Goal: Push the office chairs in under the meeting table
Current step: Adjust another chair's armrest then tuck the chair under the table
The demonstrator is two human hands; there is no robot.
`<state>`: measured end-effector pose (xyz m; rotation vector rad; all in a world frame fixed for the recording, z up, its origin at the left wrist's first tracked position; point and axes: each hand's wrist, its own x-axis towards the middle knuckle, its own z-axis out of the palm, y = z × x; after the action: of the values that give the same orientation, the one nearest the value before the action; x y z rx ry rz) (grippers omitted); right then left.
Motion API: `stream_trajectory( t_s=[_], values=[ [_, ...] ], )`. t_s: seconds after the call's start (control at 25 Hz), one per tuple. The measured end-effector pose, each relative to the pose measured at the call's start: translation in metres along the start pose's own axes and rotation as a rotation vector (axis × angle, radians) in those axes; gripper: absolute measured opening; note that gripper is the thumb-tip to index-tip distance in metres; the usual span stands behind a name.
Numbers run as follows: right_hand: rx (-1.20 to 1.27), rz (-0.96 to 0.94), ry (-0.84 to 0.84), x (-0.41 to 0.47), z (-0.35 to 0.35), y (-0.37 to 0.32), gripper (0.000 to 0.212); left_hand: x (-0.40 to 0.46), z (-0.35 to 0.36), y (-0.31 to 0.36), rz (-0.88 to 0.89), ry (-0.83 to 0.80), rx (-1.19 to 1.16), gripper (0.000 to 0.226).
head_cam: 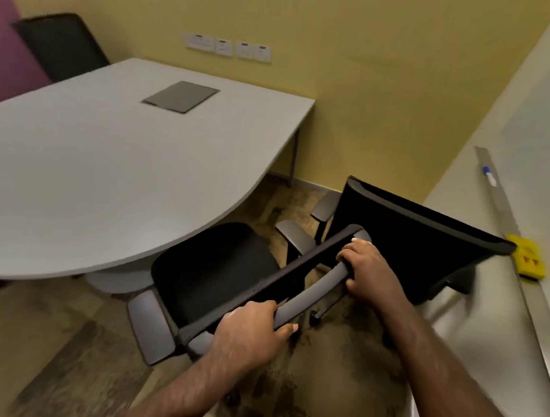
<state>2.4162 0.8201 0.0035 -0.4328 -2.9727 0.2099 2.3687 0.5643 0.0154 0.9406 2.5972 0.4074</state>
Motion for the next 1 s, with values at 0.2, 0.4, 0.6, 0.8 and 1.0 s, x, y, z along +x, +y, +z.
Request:
stream_trajectory(
  t_s=[0.2,0.4,0.6,0.8,1.0],
  values=[
    [-0.022,-0.172,-0.038,0.037,0.01,0.018,0.021,-0.002,0.008,0.008,-0.217,0.125,0.056,0.045],
    [-0.123,-0.201,-0.038,0.06,0.022,0.027,0.004,0.013,0.011,0.01,-0.266,0.179,0.119,0.026],
    [-0.189,-0.257,-0.121,0.092,0.025,0.024,0.01,0.031,0.003,-0.005,-0.269,0.221,0.175,0.019],
    [-0.127,-0.305,-0.089,0.124,0.03,0.001,0.014,0.054,-0.015,-0.038,-0.328,0.247,0.168,0.025],
    [-0.116,-0.323,-0.091,0.166,0.038,-0.017,0.018,0.084,-0.033,-0.069,-0.345,0.258,0.159,0.02]
  ],
)
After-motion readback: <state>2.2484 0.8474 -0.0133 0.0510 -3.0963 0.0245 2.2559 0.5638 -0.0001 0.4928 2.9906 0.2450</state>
